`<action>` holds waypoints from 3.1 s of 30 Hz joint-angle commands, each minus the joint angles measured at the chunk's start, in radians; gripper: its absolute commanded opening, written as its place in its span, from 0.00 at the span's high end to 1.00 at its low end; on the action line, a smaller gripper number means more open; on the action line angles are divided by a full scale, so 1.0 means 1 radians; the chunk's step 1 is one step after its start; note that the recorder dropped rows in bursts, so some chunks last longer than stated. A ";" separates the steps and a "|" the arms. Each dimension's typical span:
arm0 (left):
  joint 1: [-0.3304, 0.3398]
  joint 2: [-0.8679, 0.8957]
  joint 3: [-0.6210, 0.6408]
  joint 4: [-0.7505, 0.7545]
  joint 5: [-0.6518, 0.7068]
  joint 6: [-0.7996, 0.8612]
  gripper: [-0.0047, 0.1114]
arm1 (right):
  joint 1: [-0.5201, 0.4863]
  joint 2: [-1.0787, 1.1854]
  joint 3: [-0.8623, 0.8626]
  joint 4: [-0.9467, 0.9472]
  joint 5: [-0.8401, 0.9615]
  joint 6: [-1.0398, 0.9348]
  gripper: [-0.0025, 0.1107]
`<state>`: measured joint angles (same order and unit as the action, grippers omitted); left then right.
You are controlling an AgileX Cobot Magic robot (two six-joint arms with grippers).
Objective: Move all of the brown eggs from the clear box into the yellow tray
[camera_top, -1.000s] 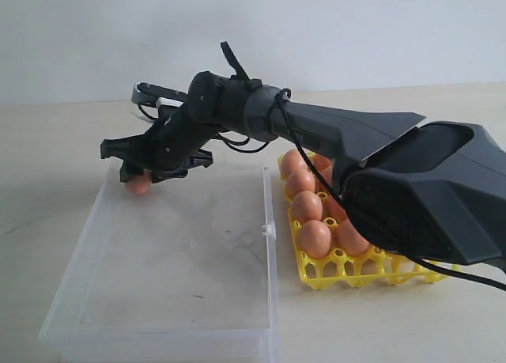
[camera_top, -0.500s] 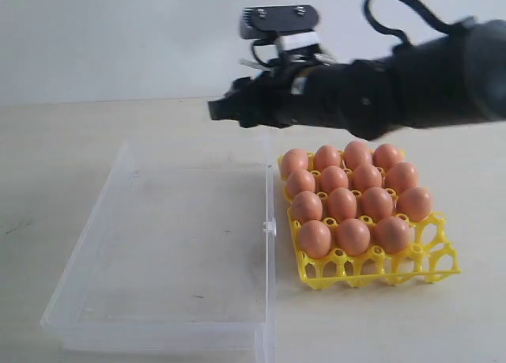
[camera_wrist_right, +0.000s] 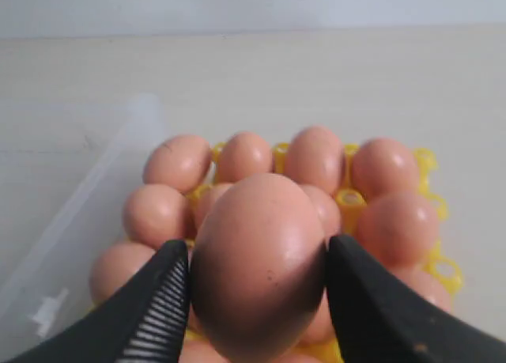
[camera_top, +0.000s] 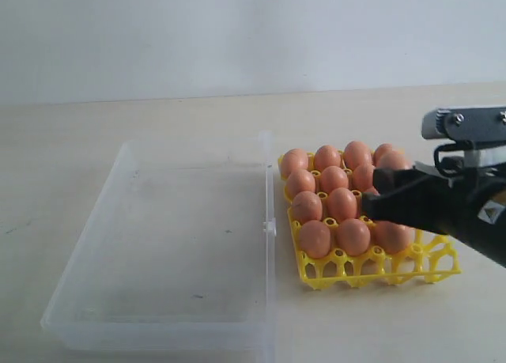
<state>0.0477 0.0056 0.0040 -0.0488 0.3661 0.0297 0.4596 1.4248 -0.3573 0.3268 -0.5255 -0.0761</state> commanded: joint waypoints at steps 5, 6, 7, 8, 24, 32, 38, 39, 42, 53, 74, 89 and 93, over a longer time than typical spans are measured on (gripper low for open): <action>-0.009 -0.006 -0.004 -0.006 -0.012 0.000 0.96 | -0.009 -0.012 0.131 0.154 -0.092 -0.038 0.98; -0.009 -0.006 -0.004 -0.006 -0.012 0.000 0.96 | -0.009 -0.012 0.140 0.178 -0.105 -0.045 0.98; -0.009 -0.006 -0.004 -0.006 -0.012 0.000 0.96 | -0.009 -0.012 0.144 0.207 -0.118 -0.056 0.98; -0.009 -0.006 -0.004 -0.006 -0.012 0.000 0.96 | -0.011 -0.012 0.143 0.230 -0.122 -0.066 0.98; -0.009 -0.006 -0.004 -0.006 -0.012 0.000 0.96 | -0.075 0.129 0.081 0.083 -0.124 0.056 0.98; -0.009 -0.006 -0.004 -0.006 -0.012 0.000 0.96 | -0.075 0.165 0.057 0.119 -0.120 0.042 0.98; -0.009 -0.006 -0.004 -0.006 -0.012 0.000 0.96 | -0.075 0.165 0.057 0.149 -0.120 0.018 0.91; -0.009 -0.006 -0.004 -0.006 -0.012 0.000 0.96 | -0.075 0.165 0.057 0.149 -0.120 0.015 0.87; -0.009 -0.006 -0.004 -0.006 -0.012 0.000 0.96 | -0.075 0.165 0.057 0.168 -0.112 0.006 0.69; -0.009 -0.006 -0.004 -0.006 -0.012 0.000 0.96 | -0.075 0.003 0.057 0.164 -0.020 -0.035 0.73; -0.009 -0.006 -0.004 -0.006 -0.012 0.000 0.96 | -0.075 -0.673 0.303 0.005 -0.066 -0.161 0.98; -0.009 -0.006 -0.004 -0.006 -0.012 0.000 0.96 | -0.249 -1.114 0.357 -0.160 0.220 -0.161 0.98; -0.009 -0.006 -0.004 -0.006 -0.012 0.000 0.96 | -0.294 -1.222 0.357 -0.225 0.328 -0.161 0.98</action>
<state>0.0477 0.0056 0.0040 -0.0488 0.3661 0.0297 0.1926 0.2614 -0.0047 0.1481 -0.2741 -0.2329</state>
